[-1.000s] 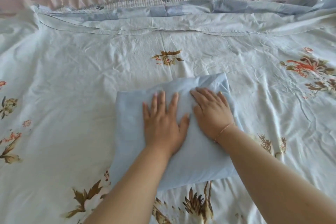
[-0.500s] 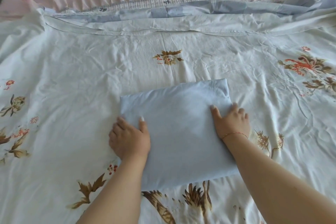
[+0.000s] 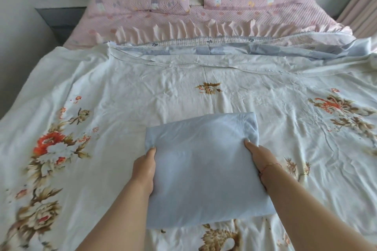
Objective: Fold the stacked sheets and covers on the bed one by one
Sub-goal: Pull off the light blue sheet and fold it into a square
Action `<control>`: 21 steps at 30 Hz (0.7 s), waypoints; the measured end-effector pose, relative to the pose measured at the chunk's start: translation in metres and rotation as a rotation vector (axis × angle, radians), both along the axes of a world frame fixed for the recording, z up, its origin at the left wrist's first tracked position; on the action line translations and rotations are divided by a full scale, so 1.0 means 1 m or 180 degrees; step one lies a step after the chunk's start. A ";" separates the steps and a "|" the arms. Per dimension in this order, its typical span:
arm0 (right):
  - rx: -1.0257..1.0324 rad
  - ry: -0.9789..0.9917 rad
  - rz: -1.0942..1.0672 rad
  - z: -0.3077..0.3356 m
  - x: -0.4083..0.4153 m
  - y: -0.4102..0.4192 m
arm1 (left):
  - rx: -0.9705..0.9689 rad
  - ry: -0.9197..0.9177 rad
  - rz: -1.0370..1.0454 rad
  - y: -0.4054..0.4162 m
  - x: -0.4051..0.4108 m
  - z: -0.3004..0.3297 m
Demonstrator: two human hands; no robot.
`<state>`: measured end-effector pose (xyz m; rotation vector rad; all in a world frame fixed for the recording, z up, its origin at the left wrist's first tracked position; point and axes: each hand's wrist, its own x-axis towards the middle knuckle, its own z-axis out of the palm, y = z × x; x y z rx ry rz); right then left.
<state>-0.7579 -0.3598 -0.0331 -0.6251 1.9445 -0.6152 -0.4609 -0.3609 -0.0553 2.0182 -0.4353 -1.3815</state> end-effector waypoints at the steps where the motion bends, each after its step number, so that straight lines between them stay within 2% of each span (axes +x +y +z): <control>1: -0.0024 0.0007 0.0069 0.006 0.010 0.005 | 0.0030 0.0010 0.0045 0.008 0.011 0.008; 11: -0.0105 -0.0212 0.0743 0.082 0.147 0.035 | -0.0203 -0.0202 0.0706 0.092 0.140 0.106; 21: -0.0233 -0.0644 0.1728 0.148 0.281 0.067 | -0.0581 -0.0406 0.1807 0.223 0.242 0.182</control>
